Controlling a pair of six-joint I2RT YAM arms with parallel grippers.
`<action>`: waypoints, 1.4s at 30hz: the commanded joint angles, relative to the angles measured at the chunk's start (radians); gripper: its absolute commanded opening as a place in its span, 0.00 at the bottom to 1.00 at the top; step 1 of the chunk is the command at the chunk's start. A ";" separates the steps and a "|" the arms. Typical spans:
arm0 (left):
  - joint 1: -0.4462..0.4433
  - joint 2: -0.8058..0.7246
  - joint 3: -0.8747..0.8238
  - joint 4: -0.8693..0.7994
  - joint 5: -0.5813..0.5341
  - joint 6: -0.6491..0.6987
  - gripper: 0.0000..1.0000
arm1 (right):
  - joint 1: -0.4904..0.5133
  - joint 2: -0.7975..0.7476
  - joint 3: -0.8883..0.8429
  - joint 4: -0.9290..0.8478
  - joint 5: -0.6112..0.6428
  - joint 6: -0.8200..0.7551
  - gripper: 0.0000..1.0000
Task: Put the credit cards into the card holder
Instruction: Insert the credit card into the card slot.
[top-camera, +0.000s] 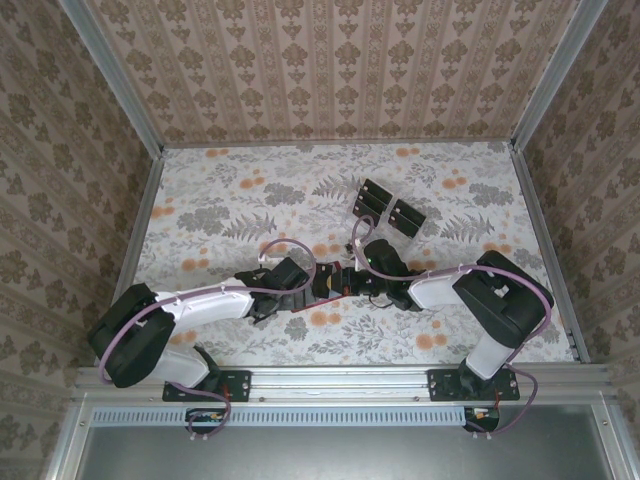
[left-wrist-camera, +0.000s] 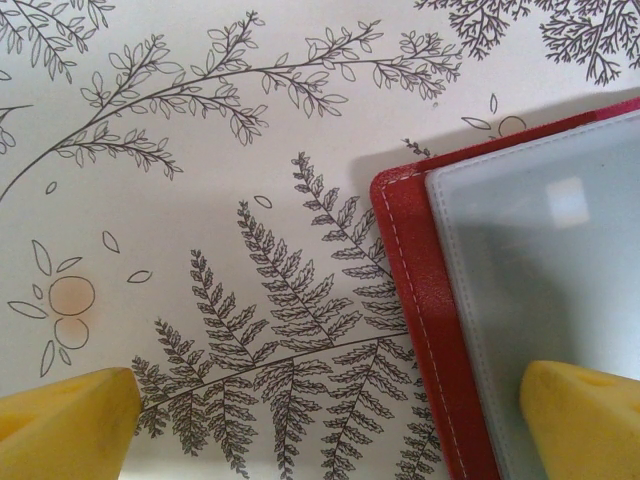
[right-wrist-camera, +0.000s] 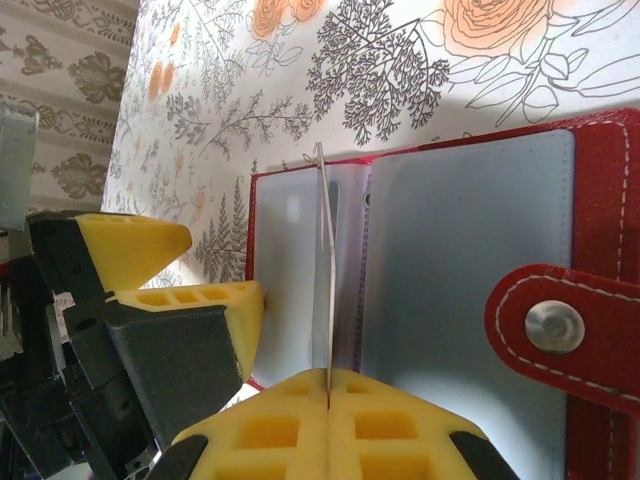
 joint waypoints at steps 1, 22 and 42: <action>-0.004 0.004 -0.029 -0.081 -0.012 -0.010 1.00 | -0.005 0.021 -0.018 -0.004 -0.041 -0.019 0.00; 0.139 -0.069 -0.006 -0.120 -0.003 0.014 1.00 | -0.009 0.067 0.017 -0.088 -0.099 -0.038 0.00; 0.214 0.089 0.042 -0.023 0.048 0.096 1.00 | -0.009 0.114 0.063 -0.160 -0.144 -0.048 0.00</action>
